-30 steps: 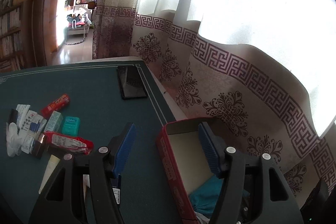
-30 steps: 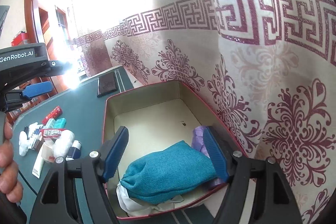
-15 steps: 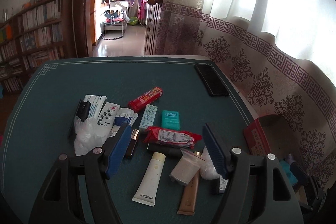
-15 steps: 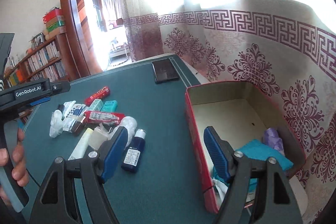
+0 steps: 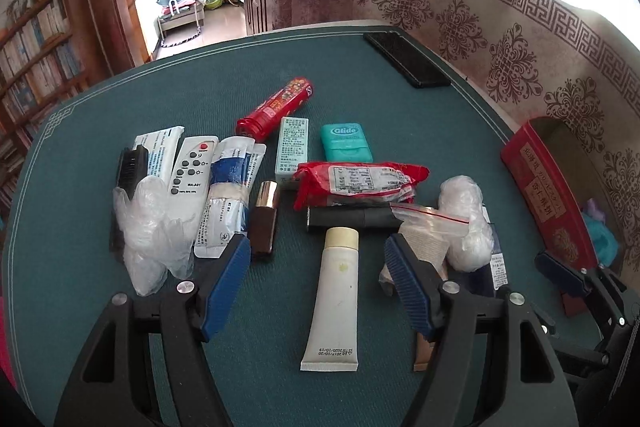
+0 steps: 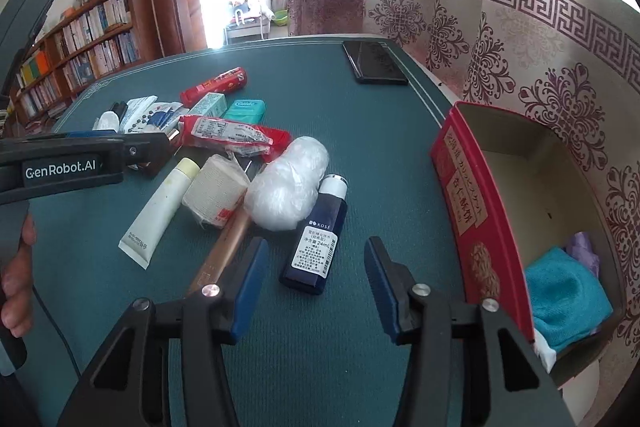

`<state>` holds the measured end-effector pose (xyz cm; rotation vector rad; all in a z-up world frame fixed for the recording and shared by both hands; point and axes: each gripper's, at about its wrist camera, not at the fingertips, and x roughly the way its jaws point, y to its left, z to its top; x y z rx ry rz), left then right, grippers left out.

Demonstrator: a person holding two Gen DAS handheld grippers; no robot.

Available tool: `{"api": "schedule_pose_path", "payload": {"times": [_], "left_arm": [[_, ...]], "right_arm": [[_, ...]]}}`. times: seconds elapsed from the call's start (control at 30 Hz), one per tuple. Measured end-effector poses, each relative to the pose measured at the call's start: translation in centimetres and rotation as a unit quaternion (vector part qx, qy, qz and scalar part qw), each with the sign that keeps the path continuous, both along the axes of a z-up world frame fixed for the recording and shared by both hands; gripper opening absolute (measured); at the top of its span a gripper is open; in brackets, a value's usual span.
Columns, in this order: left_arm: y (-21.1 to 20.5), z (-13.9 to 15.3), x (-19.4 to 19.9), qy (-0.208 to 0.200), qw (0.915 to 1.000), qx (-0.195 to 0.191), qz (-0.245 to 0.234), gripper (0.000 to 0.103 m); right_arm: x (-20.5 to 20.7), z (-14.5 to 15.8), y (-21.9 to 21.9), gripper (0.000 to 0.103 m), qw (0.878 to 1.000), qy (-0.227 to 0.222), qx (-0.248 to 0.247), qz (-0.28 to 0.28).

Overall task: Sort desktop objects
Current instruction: 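Grasp the white tube with the left gripper while the right gripper grasps the navy KOSE bottle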

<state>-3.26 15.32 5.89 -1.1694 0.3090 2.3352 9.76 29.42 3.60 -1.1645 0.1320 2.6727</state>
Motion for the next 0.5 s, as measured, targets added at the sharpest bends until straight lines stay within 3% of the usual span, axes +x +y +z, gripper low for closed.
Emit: {"api": "schedule_pose_path", "payload": {"times": [0.17,0.33,0.5], "left_arm": [[0.6,-2.6,-0.8,-0.025,0.9993,-0.027,0.003,0.073],[0.3,-3.6,-1.4,-0.040,0.9989,-0.022,0.009,0.073],[1.1,-4.4,-1.0,-0.025,0.9986,-0.045,-0.002,0.070]], "right_arm": [[-0.2,-0.4,0.3,0.055,1.000,-0.009,0.001,-0.006],[-0.5,-0.9,0.6,0.055,1.000,-0.021,-0.009,-0.008],[-1.3,-1.4,1.2,0.053,0.999,-0.030,-0.026,-0.013]]}}
